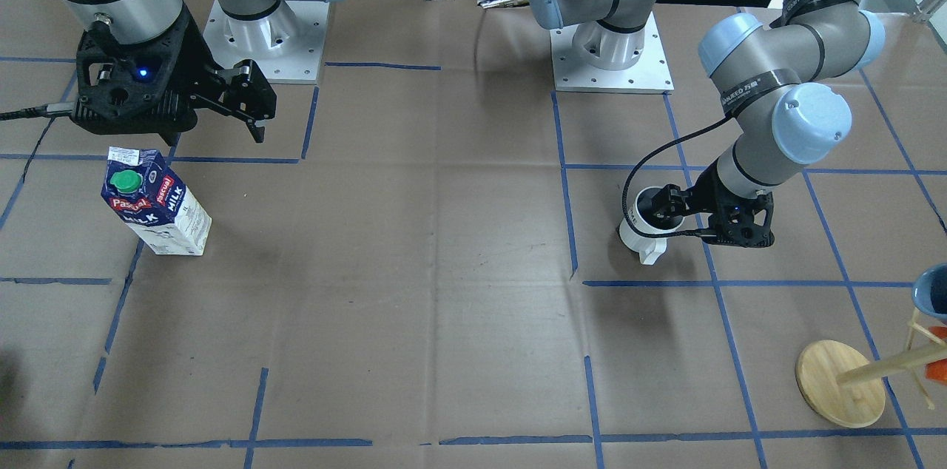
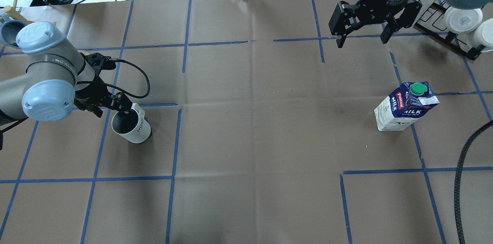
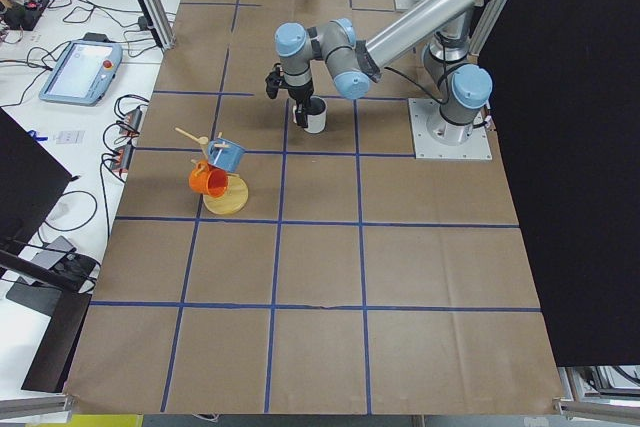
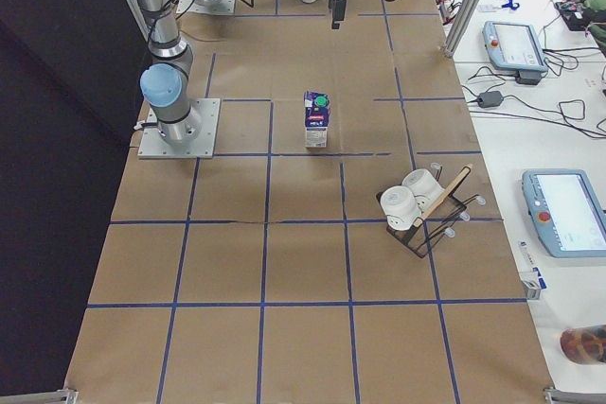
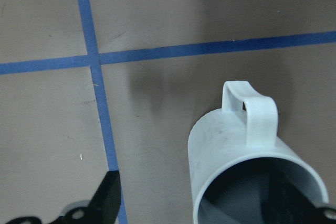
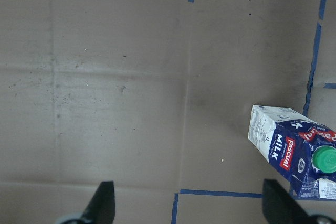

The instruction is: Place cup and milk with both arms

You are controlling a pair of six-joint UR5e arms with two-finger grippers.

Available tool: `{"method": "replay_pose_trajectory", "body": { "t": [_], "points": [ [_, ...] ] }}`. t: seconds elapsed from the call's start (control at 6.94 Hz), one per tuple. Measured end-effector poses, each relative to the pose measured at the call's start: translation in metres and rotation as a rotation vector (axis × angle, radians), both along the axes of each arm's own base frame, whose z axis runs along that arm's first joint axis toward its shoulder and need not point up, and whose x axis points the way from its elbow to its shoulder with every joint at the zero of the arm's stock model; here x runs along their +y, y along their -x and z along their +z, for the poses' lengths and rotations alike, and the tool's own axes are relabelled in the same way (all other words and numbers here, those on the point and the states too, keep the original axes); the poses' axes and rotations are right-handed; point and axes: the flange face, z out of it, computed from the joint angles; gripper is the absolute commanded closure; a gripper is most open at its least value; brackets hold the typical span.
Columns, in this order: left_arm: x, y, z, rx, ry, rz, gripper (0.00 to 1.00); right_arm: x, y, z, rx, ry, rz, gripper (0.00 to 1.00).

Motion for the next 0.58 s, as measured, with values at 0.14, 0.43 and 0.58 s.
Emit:
{"method": "replay_pose_trajectory", "body": {
  "t": [0.14, 0.43, 0.58],
  "points": [
    [0.0017, 0.0001, -0.0051, 0.006, -0.024, 0.007, 0.63, 0.0002, 0.0, -0.0018, 0.0, -0.001, 0.0, 0.0],
    [0.0054, 0.001, -0.0104, 0.015, -0.069, 0.027, 1.0, 0.0003, 0.0002, -0.0038, 0.002, -0.002, 0.0, 0.0],
    [0.007, 0.0016, -0.0117, 0.017, -0.077, 0.031, 1.0, 0.0003, 0.0003, -0.004, 0.003, -0.002, 0.0, 0.0]
  ]
}}
